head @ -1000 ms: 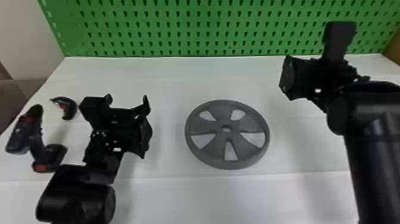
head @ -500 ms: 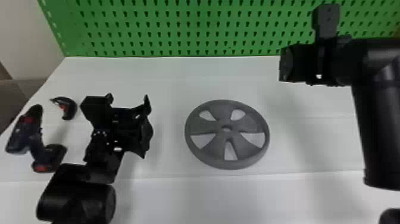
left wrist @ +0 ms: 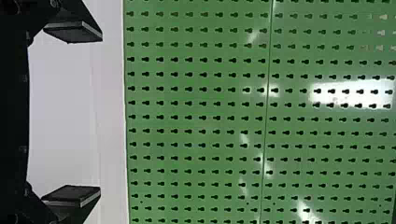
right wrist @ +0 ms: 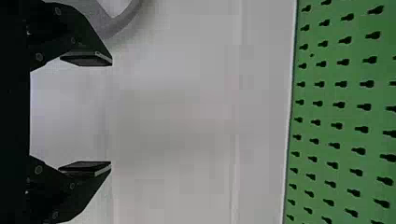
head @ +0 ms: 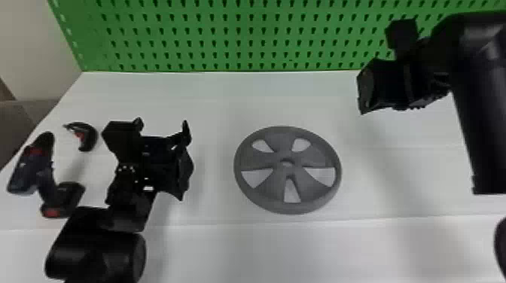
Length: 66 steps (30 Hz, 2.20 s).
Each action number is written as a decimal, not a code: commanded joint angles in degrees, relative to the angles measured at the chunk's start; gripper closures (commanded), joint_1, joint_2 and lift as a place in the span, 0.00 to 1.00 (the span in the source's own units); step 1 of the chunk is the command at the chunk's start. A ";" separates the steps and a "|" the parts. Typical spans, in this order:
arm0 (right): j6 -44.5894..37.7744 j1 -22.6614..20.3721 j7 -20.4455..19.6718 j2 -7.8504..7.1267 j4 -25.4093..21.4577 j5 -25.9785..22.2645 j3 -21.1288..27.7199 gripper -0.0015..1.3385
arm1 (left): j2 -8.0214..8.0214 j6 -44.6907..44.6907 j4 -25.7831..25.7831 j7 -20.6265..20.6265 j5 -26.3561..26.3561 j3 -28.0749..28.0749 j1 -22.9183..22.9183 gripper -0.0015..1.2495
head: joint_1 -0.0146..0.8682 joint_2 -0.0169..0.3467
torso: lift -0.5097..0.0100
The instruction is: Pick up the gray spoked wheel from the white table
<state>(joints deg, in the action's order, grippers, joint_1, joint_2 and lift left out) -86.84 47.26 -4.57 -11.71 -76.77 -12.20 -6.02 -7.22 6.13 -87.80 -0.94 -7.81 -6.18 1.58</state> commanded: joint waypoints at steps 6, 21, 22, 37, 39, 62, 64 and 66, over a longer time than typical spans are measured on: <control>-3.24 3.54 0.00 -2.52 8.56 -7.14 -3.20 0.35 | -0.51 -0.32 0.00 0.06 0.17 -0.41 0.17 0.10 | 0.89 0.14 | 0.77; -3.24 8.82 0.00 -5.60 20.25 -15.31 -11.29 0.35 | -1.04 -1.20 0.00 -0.03 0.34 -1.64 0.97 0.10 | 0.89 0.14 | 0.77; -3.24 8.99 0.00 -5.86 20.78 -15.93 -11.99 0.35 | -1.04 -1.29 0.00 -0.03 0.34 -1.64 0.97 0.10 | 0.89 0.14 | 0.77; -3.24 9.87 0.00 -7.45 25.09 -21.73 -16.21 0.35 | -1.13 -1.56 0.00 -0.03 0.43 -1.90 1.05 0.10 | 0.89 0.14 | 0.77; -3.24 9.96 0.00 -7.45 25.09 -21.73 -16.21 0.35 | -1.13 -1.56 0.00 -0.03 0.43 -1.90 1.05 0.10 | 0.89 0.14 | 0.77; -3.24 11.28 0.00 -6.92 25.09 -32.37 -27.37 0.35 | -1.13 -1.56 0.00 -0.03 0.52 -2.08 1.23 0.10 | 0.89 0.14 | 0.77; -3.24 11.45 0.00 -6.74 25.09 -33.16 -28.25 0.35 | -1.13 -1.64 0.00 -0.03 0.52 -2.08 1.23 0.10 | 0.89 0.14 | 0.77; -3.24 11.63 0.00 -6.57 25.09 -33.86 -29.13 0.35 | -1.13 -1.56 0.00 -0.03 0.52 -2.08 1.23 0.10 | 0.89 0.14 | 0.77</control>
<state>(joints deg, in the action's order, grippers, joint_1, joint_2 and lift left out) -89.91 58.54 -4.57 -18.57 -51.68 -44.31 -33.22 -8.35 4.57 -87.80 -0.96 -7.30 -8.24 2.79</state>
